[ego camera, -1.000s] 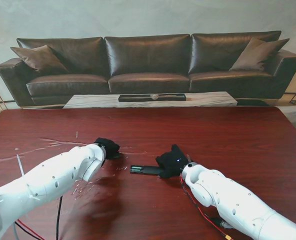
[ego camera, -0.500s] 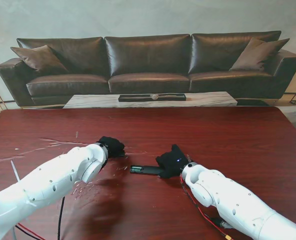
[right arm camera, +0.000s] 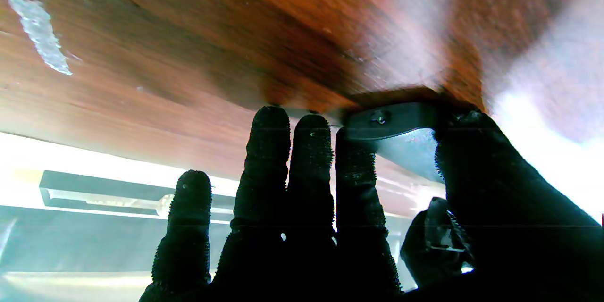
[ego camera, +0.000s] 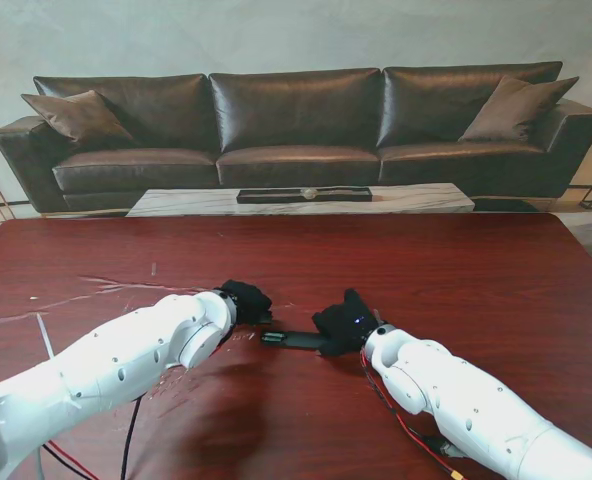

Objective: Install the batteries into the remote control and close the cover

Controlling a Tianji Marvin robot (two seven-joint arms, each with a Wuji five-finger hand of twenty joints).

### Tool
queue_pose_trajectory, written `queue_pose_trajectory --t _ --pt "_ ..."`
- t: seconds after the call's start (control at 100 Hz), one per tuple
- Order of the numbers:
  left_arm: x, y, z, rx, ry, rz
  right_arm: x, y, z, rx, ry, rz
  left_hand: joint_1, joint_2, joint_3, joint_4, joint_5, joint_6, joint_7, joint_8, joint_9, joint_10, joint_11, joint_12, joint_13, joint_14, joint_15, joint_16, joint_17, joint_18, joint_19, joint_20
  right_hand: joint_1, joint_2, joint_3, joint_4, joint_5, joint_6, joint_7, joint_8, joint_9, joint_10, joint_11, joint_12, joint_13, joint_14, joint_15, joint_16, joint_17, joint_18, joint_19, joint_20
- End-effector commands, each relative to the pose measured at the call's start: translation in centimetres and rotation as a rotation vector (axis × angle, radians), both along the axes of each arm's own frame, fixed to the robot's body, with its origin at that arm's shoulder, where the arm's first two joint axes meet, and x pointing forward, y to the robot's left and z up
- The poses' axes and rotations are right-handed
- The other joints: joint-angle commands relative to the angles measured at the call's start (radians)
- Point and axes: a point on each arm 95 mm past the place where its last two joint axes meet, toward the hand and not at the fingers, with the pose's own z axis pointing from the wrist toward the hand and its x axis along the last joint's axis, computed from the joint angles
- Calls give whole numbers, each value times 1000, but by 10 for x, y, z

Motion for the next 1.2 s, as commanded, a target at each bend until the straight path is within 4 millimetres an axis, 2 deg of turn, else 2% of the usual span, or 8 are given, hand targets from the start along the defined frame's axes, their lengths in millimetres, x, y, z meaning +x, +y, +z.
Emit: queue_pose_trajectory --t 0.0,0.27,0.72,1.19 --pt "2 -10 2 -8 1 -8 -8 -12 -15 -34 34 -11 80 35 21 45 33 1 -12 -9 39 72 12 -5 22 9 18 3 12 40 31 -7 155 106 94 110 50 -175 95 36 -3 7 -46 -31 -16 -10 1 -6 -19 25 0 10" --pt "2 -19 1 -11 21 -17 -8 -12 -15 -34 34 -11 86 42 15 47 35 3 -23 -7 37 73 14 -4 21 9 21 3 12 40 35 -8 155 107 92 110 50 -174 95 36 -2 8 -45 -30 -15 -9 1 -5 -18 26 0 10" --pt "-5 -23 -2 4 49 -14 -8 -11 -15 -33 34 -9 92 51 3 49 37 1 -43 -8 35 70 17 -4 18 12 22 2 16 40 40 -11 155 110 89 111 50 -174 95 36 -2 8 -46 -30 -15 -9 2 -5 -19 25 0 9" --pt "-2 -30 -3 3 70 -2 -9 -11 -14 -33 37 -7 95 72 1 51 36 24 -87 -26 24 69 18 -6 9 17 23 0 13 39 42 -19 156 111 87 112 50 -173 94 36 -3 8 -46 -30 -15 -8 2 -5 -19 26 0 9"
